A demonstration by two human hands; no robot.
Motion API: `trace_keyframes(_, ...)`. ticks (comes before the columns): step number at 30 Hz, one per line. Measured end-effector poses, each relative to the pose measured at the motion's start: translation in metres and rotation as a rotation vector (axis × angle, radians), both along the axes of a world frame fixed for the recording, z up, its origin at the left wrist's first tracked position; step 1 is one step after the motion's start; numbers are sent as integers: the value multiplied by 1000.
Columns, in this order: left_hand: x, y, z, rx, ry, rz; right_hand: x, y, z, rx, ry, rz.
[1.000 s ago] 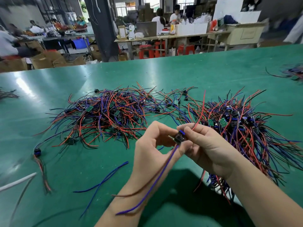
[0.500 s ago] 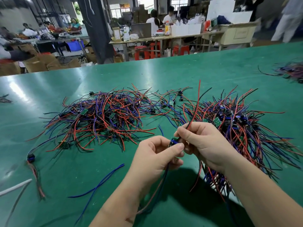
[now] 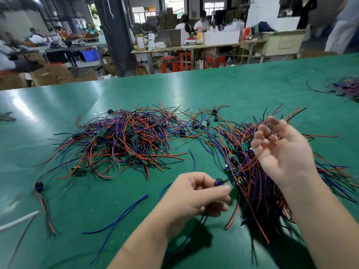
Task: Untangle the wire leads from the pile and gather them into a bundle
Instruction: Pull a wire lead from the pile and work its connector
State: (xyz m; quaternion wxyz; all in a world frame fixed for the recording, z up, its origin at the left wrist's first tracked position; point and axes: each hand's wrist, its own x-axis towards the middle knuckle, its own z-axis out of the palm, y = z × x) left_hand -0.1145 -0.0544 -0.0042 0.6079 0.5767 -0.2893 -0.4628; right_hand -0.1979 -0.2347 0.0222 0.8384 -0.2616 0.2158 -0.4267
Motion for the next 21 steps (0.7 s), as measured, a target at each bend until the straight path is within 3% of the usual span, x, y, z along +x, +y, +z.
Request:
trace_keyframes(2, 4, -4, -3, -6, 69, 129, 1, 7, -1, -124, 66, 66)
trace_keyframes(4, 6, -6, -6, -12, 111, 225, 4, 21, -5, -370, 145, 248)
trace_keyframes(7, 11, -6, -9, -7, 115, 270, 7, 45, -18, -1001, 458, 486)
trace_keyframes(9, 14, -6, -11, -5, 104, 275, 11, 53, -25, -1345, 625, 417)
trace_keyframes(17, 24, -1, -3, 79, -44, 105, 10, 47, -22, -1385, 667, 222)
trace_keyframes(21, 44, 7, -4, 69, -448, 440, 9, 44, -20, -1394, 811, 57)
